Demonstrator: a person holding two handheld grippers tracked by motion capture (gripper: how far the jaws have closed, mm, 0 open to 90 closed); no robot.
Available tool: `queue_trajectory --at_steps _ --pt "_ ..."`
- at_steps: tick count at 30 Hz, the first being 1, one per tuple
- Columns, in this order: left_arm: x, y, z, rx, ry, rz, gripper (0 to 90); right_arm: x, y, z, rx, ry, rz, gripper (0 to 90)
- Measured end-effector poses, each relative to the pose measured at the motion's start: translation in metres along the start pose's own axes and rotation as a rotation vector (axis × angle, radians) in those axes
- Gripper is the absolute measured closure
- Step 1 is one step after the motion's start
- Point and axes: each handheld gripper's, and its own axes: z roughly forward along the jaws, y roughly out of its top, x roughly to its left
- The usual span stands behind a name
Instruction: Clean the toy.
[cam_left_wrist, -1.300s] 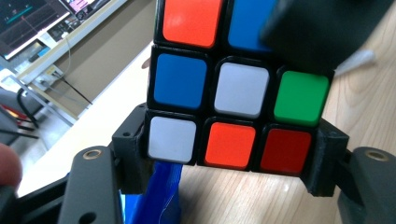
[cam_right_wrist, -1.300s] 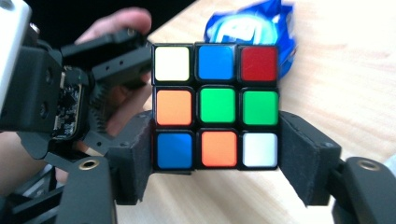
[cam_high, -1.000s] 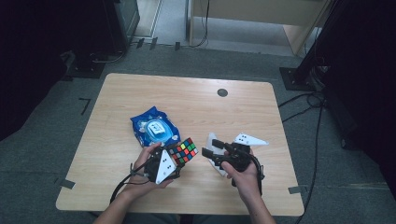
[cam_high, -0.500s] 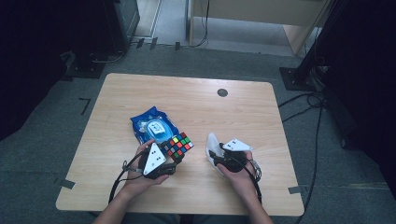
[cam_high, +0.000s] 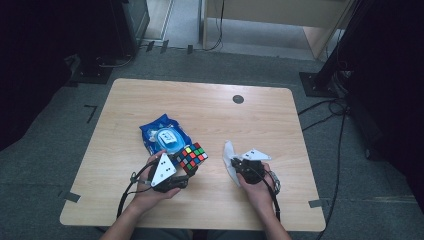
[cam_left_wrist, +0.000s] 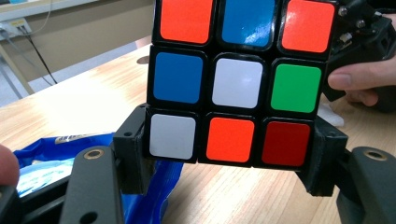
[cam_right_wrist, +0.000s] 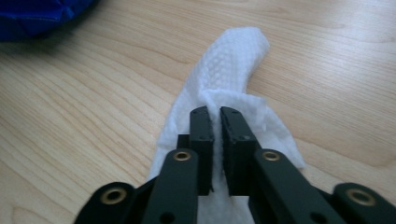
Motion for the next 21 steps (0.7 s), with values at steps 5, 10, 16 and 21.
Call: queue_trajectory --at_steps 5,10,16,21 --pt "0.0 0.0 0.0 0.002 -0.002 0.002 33.6 0.007 0.011 -0.018 -0.102 0.054 0.011 87.9" --pt "-0.002 -0.001 0.001 0.005 -0.011 0.006 33.7 0.026 0.029 -0.045 -0.223 0.163 0.004 87.9" --pt "-0.013 0.0 0.006 0.01 -0.032 0.032 33.8 0.061 0.045 -0.075 -0.371 0.28 -0.054 87.9" --pt "-0.024 0.003 0.006 -0.006 -0.056 0.071 34.0 0.085 0.052 -0.087 -0.429 0.351 -0.127 87.8"
